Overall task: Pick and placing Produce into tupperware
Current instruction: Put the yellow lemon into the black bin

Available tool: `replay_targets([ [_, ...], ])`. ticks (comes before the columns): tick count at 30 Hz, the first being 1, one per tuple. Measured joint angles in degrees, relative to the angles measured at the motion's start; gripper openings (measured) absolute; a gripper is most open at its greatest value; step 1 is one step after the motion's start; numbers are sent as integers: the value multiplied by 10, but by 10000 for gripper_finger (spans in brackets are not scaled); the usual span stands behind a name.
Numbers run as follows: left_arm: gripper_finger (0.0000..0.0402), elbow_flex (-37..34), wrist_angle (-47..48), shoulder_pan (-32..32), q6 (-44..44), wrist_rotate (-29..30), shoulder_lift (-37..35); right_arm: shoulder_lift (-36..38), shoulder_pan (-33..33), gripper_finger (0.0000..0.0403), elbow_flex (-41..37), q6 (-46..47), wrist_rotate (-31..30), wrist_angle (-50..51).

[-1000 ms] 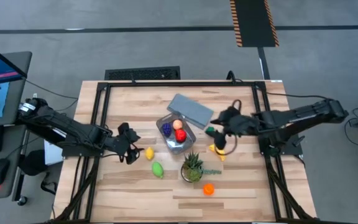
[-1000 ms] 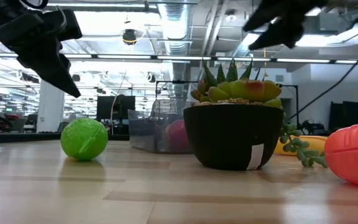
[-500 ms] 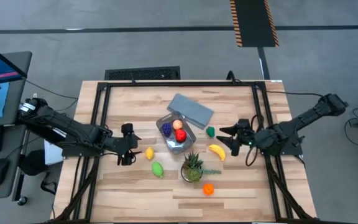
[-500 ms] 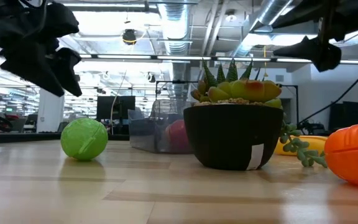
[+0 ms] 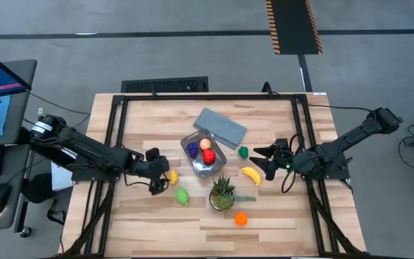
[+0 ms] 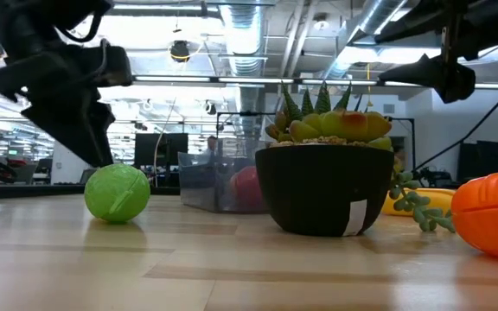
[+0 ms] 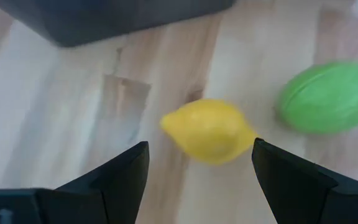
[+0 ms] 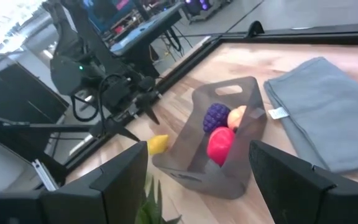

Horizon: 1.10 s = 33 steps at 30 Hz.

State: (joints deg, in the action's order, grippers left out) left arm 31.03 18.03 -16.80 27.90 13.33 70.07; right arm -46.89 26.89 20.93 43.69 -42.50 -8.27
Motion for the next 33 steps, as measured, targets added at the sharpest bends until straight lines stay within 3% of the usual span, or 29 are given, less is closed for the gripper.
replay_targets([
  [5, 273, 1, -33, 2, 103, -25, -5, 1, 0, 301, 0, -6, 3, 7],
  [19, 273, 0, -3, 5, 464, -41, -7, 1, 1, 301, 0, -34, 31, 9],
  [25, 273, 12, 17, 5, 528, -40, -6, 6, 1, 301, 0, -63, 61, 12],
  [33, 273, 40, 52, 8, 547, -34, -3, 56, 1, 301, 0, -116, 80, 24],
])
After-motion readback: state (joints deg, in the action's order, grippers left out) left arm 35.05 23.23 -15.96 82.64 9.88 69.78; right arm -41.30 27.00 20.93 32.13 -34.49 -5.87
